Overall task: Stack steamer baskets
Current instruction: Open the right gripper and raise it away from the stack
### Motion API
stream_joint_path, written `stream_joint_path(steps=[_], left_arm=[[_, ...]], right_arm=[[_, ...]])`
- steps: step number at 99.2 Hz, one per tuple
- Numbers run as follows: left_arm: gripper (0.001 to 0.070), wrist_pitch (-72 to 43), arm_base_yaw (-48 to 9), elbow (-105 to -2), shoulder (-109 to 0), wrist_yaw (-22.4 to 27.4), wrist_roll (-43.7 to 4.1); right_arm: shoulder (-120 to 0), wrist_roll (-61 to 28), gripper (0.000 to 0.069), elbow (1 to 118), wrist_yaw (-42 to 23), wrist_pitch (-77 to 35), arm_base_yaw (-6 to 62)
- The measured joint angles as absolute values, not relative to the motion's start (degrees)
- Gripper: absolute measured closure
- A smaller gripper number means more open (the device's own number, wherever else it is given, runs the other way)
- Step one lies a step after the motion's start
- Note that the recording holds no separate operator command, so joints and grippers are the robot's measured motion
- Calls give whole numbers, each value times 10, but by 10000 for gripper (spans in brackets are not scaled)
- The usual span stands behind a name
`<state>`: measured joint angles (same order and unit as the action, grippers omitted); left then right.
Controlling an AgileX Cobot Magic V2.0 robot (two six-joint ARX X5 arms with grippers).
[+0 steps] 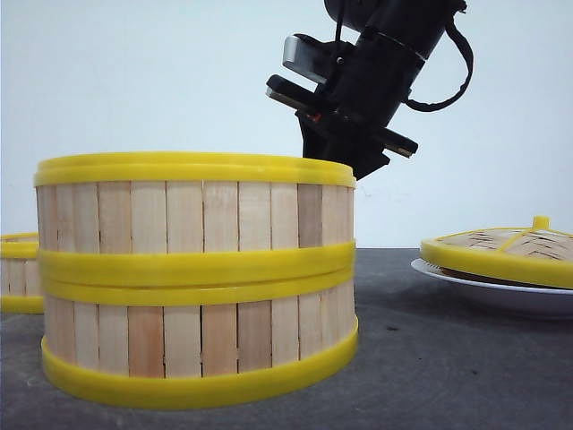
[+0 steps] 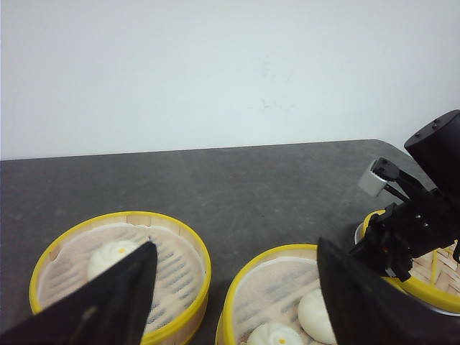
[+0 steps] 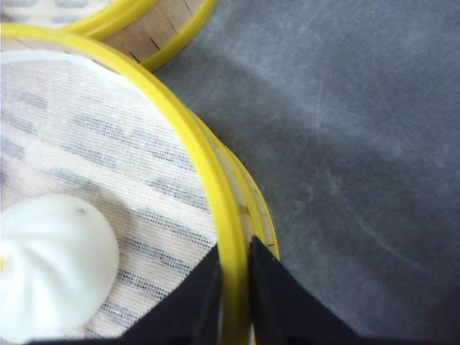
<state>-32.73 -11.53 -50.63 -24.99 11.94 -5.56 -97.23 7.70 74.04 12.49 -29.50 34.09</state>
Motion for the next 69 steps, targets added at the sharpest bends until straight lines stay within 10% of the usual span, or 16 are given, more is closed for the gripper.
stream_joint_path(steps=[11, 32, 69], left_arm=[[281, -327, -115, -506, -250, 119, -56], [281, -327, -115, -506, -250, 119, -55], [281, -328, -115, -506, -250, 119, -44]], right_arm=[[-973, 78, 631, 740, 119, -295, 341], [-976, 80, 325, 740, 117, -267, 340], [-790, 73, 298, 749, 101, -227, 329]])
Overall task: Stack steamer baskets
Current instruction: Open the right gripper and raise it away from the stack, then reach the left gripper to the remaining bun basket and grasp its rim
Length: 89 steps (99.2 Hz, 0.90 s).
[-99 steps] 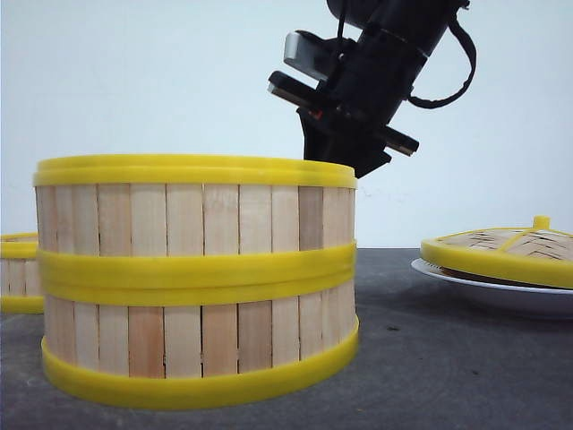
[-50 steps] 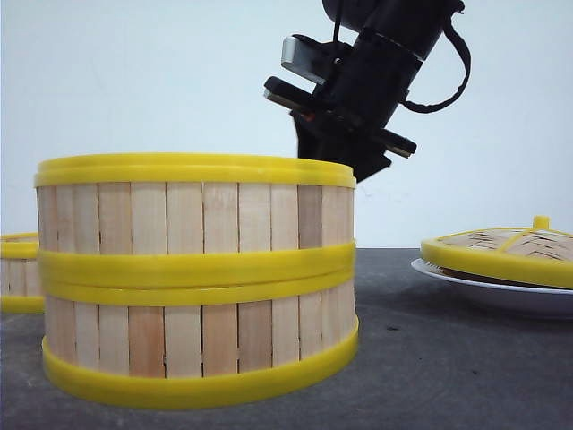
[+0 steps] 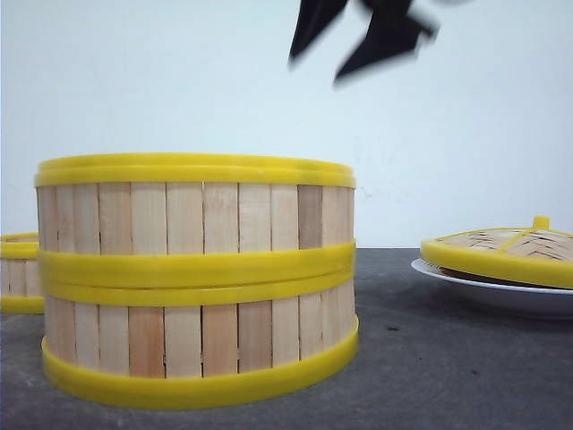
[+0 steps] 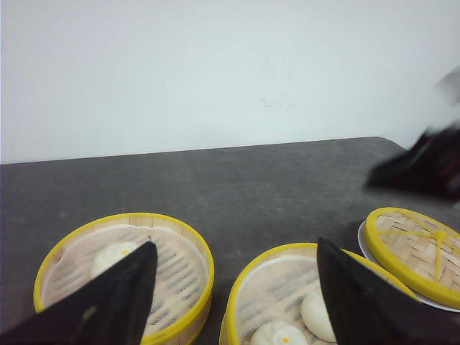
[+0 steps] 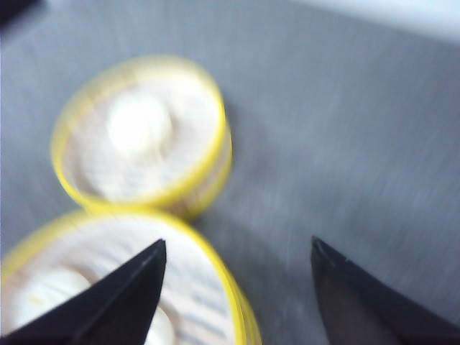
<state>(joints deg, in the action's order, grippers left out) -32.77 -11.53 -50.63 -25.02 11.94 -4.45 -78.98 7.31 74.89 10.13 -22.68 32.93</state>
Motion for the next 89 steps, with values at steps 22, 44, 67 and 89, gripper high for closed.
stream_joint_path(steps=[22, 44, 67, 89], left_arm=[[281, -328, -115, -506, -273, 105, -44], [281, -310, -115, -506, -363, -12, -44], [281, -228, -86, -509, -515, -60, -44], [281, -222, -33, -565, -678, -60, -78]], right_arm=[[-655, 58, 298, 752, 68, -280, 349], [-585, 57, 298, 752, 61, -323, 362], [-566, 57, 298, 752, 60, -350, 379], [-566, 51, 298, 752, 60, -384, 383]])
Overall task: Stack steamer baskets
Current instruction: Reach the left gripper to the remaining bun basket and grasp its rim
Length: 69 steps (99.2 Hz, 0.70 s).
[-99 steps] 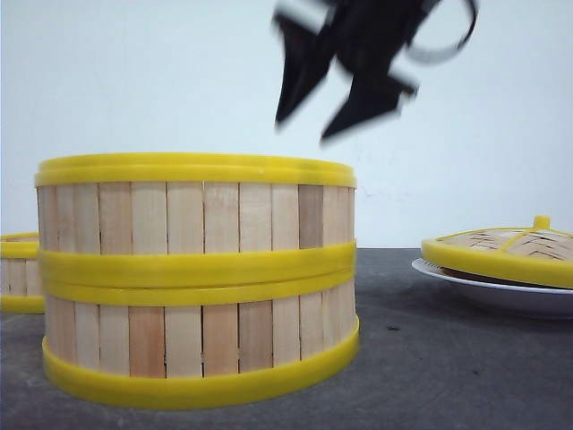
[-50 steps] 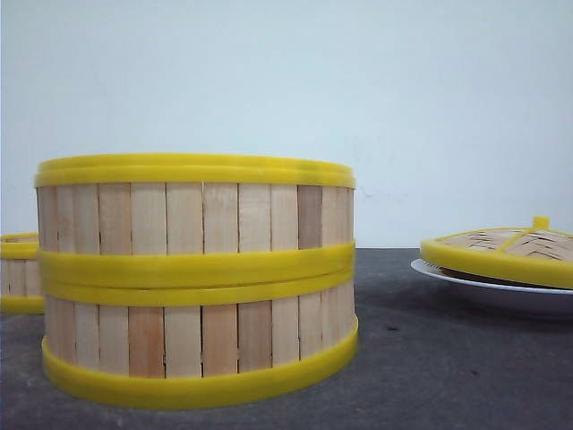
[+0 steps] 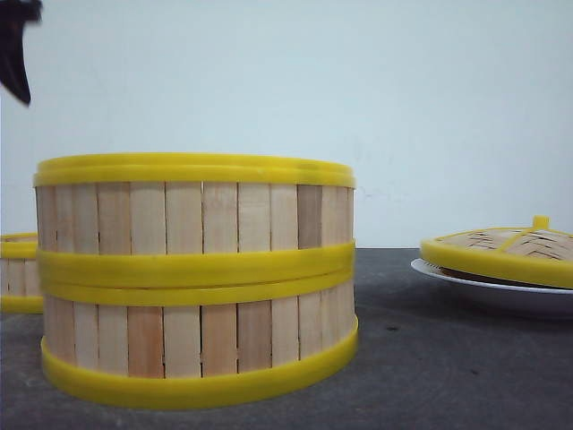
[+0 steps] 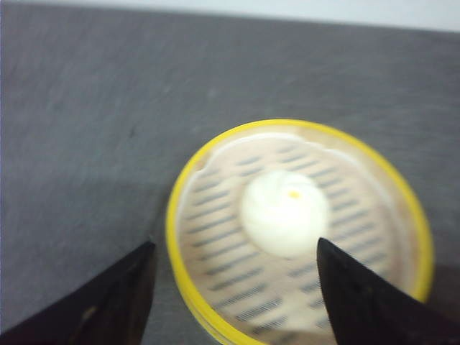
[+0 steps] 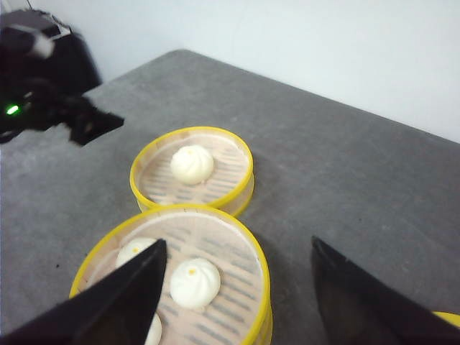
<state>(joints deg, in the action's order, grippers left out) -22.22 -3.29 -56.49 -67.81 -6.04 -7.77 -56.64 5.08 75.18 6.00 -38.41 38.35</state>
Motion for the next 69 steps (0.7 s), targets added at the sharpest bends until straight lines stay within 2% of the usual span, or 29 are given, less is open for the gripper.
stream_joint_path(steps=[28, 69], left_arm=[[281, -275, 11, -657, -836, -60, -121], [289, -303, 28, -663, -933, -59, -129]], right_arm=[[-566, 45, 298, 752, 60, -386, 384], [-567, 42, 298, 752, 57, -386, 384]])
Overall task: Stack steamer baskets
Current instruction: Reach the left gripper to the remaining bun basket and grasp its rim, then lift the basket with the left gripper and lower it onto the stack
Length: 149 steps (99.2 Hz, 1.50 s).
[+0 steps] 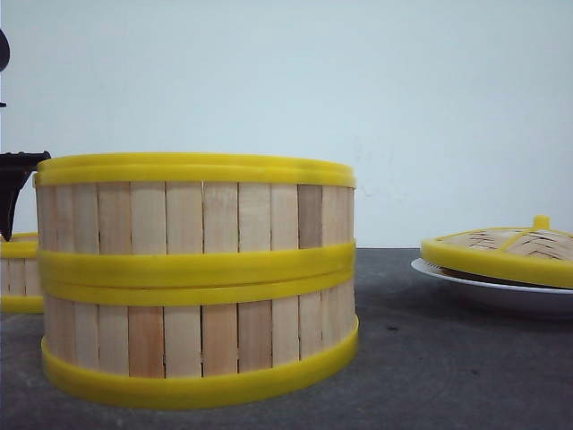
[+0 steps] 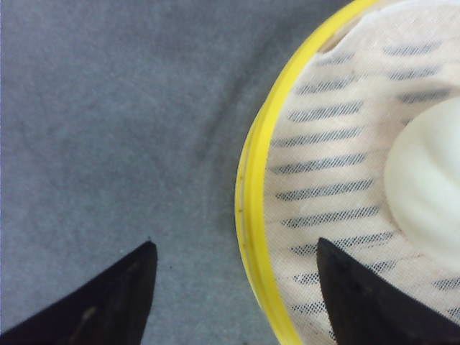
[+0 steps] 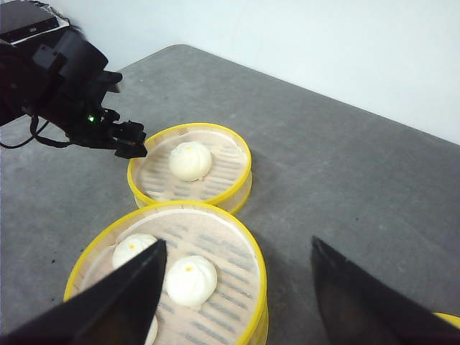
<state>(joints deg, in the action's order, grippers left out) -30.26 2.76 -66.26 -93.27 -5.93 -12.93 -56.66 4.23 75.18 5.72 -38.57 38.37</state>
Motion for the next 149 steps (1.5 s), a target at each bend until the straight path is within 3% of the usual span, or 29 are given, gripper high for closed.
stream_joint_path(steps=[26, 51, 62, 70, 118, 135, 149], left_arm=[[498, -304, 27, -663, -958, -56, -131], [538, -303, 27, -667, -976, -53, -132], [641, -305, 26, -668, -977, -52, -135], [677, -305, 27, -668, -977, -56, -137], [691, -303, 43, -673, -969, -54, -128], [691, -327, 64, -722, -923, -15, -116], [691, -347, 66, -767, -869, 56, -115]], right_arm=[[-567, 39, 298, 752, 43, -386, 384], [-567, 38, 298, 752, 43, -385, 384], [-567, 38, 298, 752, 43, -386, 384], [-567, 38, 298, 752, 43, -386, 384], [-567, 38, 298, 752, 43, -386, 384], [-567, 38, 298, 752, 43, -386, 384], [-567, 38, 298, 752, 43, -384, 384]])
